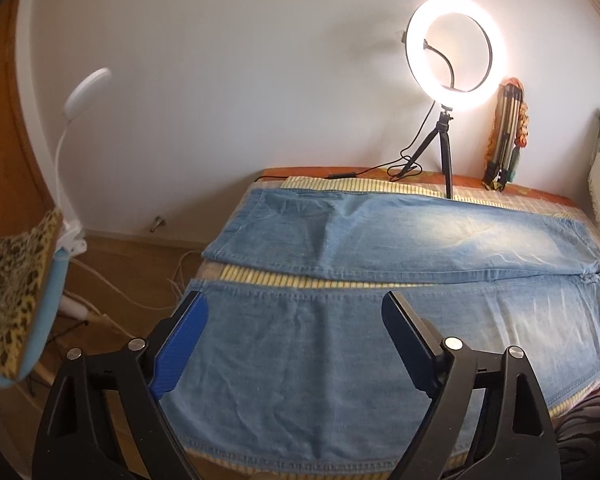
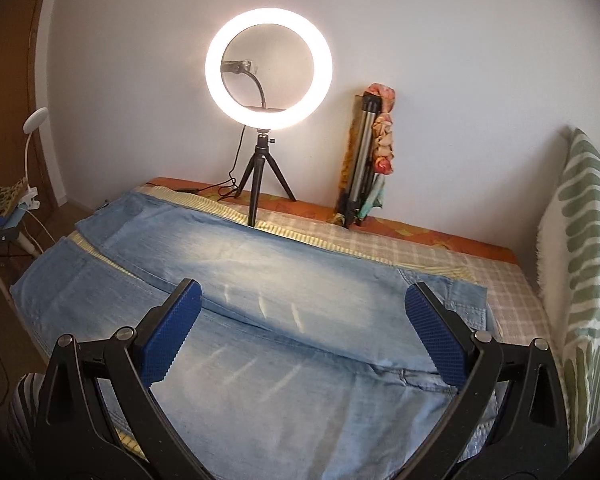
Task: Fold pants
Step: 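Move both tools toward the jeans hems and close the right tool on a hem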
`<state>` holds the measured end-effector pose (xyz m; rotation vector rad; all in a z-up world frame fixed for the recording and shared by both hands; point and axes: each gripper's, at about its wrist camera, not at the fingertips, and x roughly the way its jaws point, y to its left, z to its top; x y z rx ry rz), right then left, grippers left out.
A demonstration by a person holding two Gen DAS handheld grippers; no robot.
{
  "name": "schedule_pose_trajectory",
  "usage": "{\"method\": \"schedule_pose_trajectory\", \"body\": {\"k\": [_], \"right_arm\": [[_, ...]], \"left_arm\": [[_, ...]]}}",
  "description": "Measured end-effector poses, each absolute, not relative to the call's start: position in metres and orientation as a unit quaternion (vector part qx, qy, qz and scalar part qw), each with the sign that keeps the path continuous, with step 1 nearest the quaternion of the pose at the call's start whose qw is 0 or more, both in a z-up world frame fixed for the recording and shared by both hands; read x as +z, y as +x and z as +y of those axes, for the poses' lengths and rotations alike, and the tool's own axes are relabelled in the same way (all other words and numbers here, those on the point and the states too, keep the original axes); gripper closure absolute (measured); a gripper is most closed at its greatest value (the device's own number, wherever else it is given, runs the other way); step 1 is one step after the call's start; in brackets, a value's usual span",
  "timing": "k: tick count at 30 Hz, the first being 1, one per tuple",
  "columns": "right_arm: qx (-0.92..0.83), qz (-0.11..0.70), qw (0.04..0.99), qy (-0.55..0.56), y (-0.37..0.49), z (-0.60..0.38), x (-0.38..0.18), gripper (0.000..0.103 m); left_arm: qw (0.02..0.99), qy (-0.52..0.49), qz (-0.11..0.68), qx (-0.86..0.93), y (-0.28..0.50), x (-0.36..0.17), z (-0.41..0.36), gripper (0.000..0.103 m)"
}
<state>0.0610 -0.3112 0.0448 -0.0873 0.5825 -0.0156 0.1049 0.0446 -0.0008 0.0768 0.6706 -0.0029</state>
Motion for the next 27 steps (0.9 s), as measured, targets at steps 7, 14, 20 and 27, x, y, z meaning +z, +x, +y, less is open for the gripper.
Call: {"method": "schedule_pose_trajectory", "body": {"k": [7,14,20,27], "right_arm": [[0.029,0.305,0.950,-0.052,0.143,-0.326,0.047,0.005],[0.084,0.367,0.924,-0.074,0.231,-0.327,0.012,0.019],[0.162,0.424,0.889,-0.056,0.301,-0.316,-0.031,0.030],[0.190,0.457,0.861,-0.116,0.363,-0.292,-0.098,0.031]], "left_arm": [[0.937,0.059,0.344,-0.019,0.177,0.000,0.023,0.023],[0.925,0.039,0.376,-0.034,0.249,-0.022,0.011,0.028],[0.911,0.040,0.409,-0.047,0.298,-0.050,-0.004,0.031],[0.899,0.057,0.429,-0.060,0.337,-0.074,-0.016,0.036]]}}
